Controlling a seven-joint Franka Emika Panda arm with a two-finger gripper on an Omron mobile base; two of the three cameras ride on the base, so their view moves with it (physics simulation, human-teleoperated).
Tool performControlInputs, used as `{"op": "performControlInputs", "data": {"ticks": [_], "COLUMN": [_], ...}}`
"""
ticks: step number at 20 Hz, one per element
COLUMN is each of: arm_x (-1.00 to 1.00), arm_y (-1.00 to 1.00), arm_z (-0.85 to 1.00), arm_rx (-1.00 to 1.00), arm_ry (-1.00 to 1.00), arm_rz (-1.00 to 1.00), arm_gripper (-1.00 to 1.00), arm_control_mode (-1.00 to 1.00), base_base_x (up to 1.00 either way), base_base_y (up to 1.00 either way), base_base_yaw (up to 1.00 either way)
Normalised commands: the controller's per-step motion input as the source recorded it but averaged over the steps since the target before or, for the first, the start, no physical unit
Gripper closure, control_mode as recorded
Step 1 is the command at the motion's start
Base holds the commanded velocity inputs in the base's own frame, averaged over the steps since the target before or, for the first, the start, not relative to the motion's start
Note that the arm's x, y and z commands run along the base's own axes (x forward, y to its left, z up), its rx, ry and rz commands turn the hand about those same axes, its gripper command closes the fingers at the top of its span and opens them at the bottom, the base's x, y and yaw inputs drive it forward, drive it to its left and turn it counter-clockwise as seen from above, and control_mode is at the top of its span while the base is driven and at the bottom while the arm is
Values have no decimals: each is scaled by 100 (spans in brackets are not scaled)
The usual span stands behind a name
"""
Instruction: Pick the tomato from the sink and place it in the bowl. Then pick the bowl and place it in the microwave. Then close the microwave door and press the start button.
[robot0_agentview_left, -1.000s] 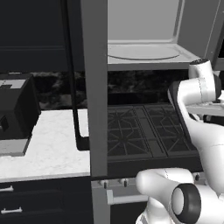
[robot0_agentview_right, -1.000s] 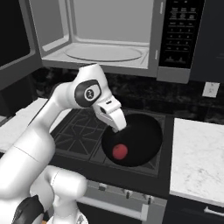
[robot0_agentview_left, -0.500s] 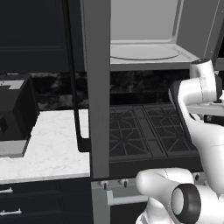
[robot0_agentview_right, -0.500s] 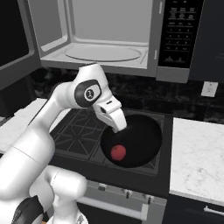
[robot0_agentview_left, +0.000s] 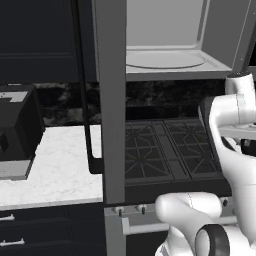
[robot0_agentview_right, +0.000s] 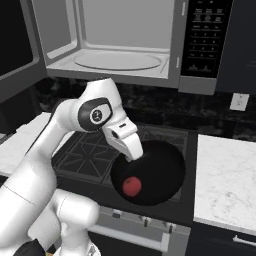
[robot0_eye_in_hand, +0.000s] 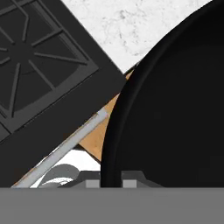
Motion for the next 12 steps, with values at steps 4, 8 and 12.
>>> {"op": "performControlInputs", "data": {"ticks": [4, 8, 12], "arm_x": [-57, -1, 0], "arm_y": [34, 56, 44], "arm_z": [28, 63, 45], "arm_rx": [-4, -11, -9], "arm_ry": [0, 2, 2], "arm_rz": [23, 30, 39], "arm_gripper": [100, 100, 100], "arm_control_mode": [-100, -100, -100], "base_base_x": [0, 0, 0], "base_base_y": [0, 0, 0], "base_base_yaw": [0, 0, 0]}}
